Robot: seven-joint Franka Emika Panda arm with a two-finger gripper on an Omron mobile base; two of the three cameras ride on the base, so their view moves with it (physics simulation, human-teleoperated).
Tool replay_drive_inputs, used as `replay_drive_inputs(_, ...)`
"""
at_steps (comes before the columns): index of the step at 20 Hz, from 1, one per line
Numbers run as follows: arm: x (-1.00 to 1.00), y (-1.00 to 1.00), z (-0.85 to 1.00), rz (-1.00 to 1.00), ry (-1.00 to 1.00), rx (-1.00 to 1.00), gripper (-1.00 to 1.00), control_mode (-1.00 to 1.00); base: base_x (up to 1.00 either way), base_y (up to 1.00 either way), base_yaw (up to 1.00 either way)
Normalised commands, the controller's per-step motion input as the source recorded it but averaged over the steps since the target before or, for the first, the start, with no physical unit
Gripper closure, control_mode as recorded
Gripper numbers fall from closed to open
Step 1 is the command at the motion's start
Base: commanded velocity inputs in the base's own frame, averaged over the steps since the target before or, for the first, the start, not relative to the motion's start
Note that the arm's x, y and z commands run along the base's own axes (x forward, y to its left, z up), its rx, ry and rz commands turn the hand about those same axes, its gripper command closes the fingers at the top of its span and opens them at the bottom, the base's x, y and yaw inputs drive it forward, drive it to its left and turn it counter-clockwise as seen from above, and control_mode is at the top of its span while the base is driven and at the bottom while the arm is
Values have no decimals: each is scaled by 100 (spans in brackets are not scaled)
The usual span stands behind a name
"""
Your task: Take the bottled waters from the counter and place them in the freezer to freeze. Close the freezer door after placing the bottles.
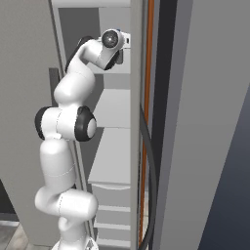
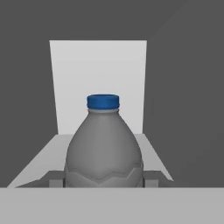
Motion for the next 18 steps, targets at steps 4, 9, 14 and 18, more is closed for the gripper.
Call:
replay_drive_inputs(4,1,0,-1,0,0,0,-100,-100,0,0,0)
replay_drive_inputs(9,0,0,0,0,0,0,-100,-100,0,0,0)
replay_drive_inputs(14,0,0,0,0,0,0,-100,-100,0,0,0)
replay_drive_inputs(18,0,0,0,0,0,0,-100,-100,0,0,0)
